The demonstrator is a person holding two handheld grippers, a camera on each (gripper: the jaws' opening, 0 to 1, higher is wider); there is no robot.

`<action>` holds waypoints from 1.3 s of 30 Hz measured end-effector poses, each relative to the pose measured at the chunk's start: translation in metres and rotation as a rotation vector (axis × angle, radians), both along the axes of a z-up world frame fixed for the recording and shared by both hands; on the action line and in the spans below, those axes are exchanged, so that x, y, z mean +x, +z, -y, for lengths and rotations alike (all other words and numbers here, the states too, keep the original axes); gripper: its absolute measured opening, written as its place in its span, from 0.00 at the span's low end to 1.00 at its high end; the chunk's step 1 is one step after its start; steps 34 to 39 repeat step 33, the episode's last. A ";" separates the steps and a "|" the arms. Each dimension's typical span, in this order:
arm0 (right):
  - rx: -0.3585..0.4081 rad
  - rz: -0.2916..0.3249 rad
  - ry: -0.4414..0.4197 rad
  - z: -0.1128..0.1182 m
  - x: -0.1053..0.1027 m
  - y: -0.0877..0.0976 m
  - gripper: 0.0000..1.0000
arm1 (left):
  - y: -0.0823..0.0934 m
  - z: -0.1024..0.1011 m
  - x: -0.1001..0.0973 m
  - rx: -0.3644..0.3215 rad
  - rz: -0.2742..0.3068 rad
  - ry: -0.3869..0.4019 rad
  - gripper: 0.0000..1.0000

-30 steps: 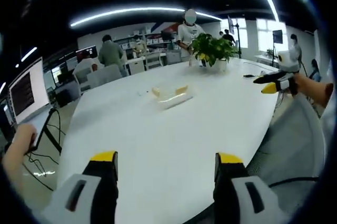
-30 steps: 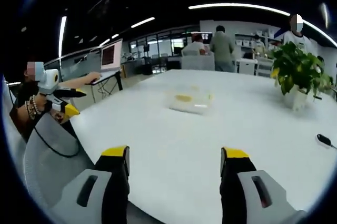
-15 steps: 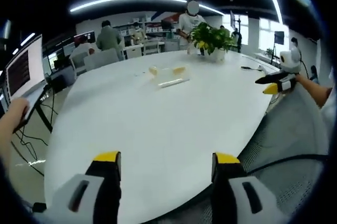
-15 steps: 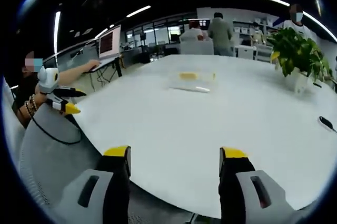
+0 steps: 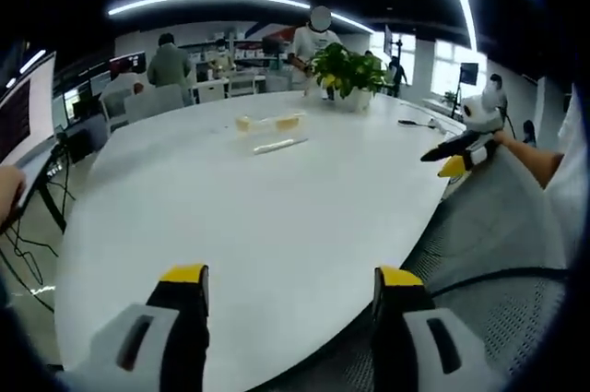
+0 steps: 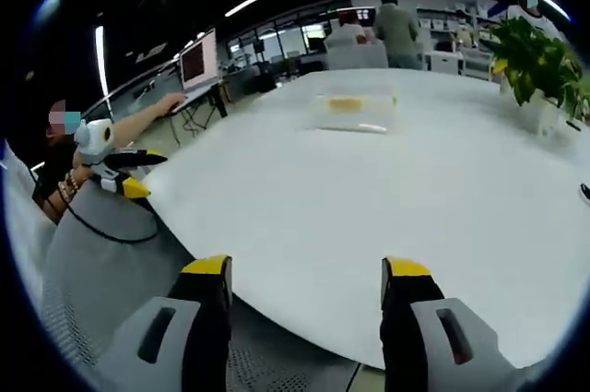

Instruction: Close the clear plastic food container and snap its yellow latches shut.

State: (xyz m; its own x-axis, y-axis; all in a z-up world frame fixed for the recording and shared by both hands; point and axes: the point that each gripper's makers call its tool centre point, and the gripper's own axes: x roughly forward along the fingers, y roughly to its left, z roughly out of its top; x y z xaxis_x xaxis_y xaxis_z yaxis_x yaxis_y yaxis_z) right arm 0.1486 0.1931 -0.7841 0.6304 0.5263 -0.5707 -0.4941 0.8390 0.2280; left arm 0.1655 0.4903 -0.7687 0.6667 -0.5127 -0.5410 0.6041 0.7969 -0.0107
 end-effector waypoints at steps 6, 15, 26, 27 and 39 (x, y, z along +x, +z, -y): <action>0.031 0.013 0.016 -0.003 -0.001 0.003 0.61 | 0.003 0.002 0.002 -0.031 0.010 -0.007 0.68; 0.124 0.101 0.045 -0.014 0.001 0.022 0.60 | 0.001 0.006 0.000 -0.065 -0.020 -0.007 0.67; 0.136 0.126 -0.042 -0.003 0.005 0.026 0.56 | 0.007 -0.007 0.007 -0.049 0.025 0.075 0.66; 0.137 0.125 -0.049 -0.002 0.006 0.026 0.56 | 0.007 -0.008 0.008 -0.048 0.027 0.079 0.65; 0.154 0.149 -0.102 0.005 0.012 0.030 0.55 | 0.009 -0.014 0.010 -0.029 0.050 0.109 0.66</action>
